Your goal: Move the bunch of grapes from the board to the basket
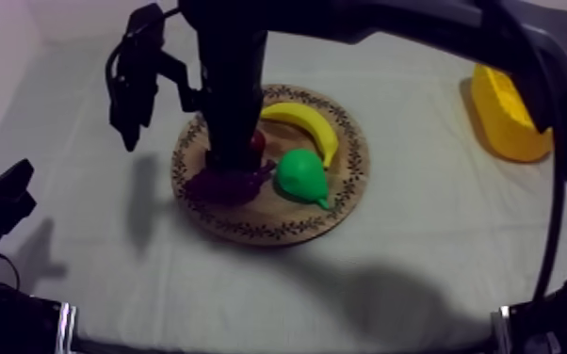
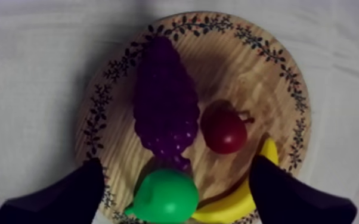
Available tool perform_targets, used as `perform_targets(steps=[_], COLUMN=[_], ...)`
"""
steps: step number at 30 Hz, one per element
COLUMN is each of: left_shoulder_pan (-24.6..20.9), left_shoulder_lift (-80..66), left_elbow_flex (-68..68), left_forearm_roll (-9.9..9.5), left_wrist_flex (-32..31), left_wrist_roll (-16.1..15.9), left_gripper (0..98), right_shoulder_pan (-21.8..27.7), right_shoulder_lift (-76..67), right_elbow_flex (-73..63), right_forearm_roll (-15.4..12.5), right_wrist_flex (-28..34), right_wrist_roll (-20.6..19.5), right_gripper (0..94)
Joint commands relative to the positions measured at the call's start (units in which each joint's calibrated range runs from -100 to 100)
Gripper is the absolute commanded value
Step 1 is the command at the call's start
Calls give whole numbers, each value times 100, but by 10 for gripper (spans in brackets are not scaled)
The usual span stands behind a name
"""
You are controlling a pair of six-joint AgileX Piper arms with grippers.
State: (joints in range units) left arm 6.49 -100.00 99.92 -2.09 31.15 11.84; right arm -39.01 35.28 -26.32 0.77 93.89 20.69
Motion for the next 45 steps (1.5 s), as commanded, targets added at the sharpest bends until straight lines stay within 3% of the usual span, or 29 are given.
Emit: perform_targets(steps=[1, 31, 39, 45], left_shoulder_pan=[-1, -1, -1, -1], left_shoulder_lift=[0, 0, 0, 0], left_elbow_flex=[-4, -4, -4, -4], left_forearm_roll=[-4, -4, -4, -4], left_wrist_flex=[-3, -3, -3, -3], left_wrist_roll=[1, 1, 1, 1], left_gripper=[1, 1, 1, 1], right_shoulder_pan=[7, 29, 86, 138], right_shoulder_lift=[126, 1886, 2045, 1821], right_elbow_flex=[-29, -870, -966, -814], right_forearm_roll=[-17, -205, -191, -160], right_wrist_flex=[-4, -312, -517, -576], right_wrist_roll=[46, 256, 200, 219], right_gripper=[740, 711, 431, 363])
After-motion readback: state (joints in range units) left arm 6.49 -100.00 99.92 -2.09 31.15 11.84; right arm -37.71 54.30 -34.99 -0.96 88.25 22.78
